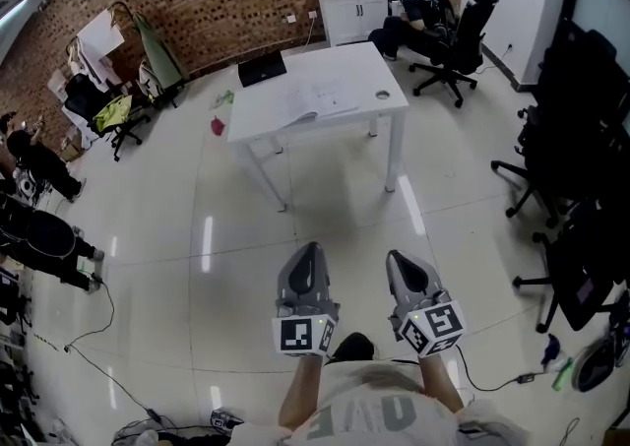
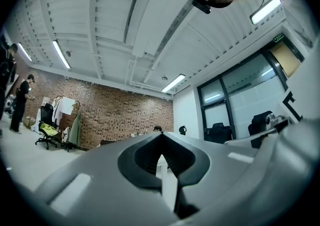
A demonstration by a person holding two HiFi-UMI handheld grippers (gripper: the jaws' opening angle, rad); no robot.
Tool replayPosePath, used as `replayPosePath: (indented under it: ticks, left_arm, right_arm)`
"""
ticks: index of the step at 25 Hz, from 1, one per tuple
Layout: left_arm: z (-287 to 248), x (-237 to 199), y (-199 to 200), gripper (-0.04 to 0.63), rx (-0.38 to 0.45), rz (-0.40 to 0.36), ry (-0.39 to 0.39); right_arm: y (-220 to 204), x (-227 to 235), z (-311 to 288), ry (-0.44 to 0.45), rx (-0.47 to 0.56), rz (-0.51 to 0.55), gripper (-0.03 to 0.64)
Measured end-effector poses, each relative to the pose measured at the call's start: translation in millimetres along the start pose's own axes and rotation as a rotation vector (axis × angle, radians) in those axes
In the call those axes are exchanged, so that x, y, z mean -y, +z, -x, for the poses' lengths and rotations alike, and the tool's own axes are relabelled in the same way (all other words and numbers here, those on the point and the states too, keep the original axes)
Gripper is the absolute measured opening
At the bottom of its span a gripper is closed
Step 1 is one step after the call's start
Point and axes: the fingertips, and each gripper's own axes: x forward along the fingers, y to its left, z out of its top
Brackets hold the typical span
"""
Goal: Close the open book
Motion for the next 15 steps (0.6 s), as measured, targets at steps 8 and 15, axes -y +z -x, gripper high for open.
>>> replayPosePath:
  ticks: [8,15]
  left_arm:
    - [-40.8,-52.8,-33.9,0.012,-0.02,0.035,0.083]
    - [-136.3,-149.5,-58.6,0.006,0.034,0.095,0.143]
  right_arm:
    - [-15.3,23.8,-76.8,0.036,-0.057,0.006,0.005]
    - [-8.7,37.6,-217.5,0.111,-0.065,0.035,0.005]
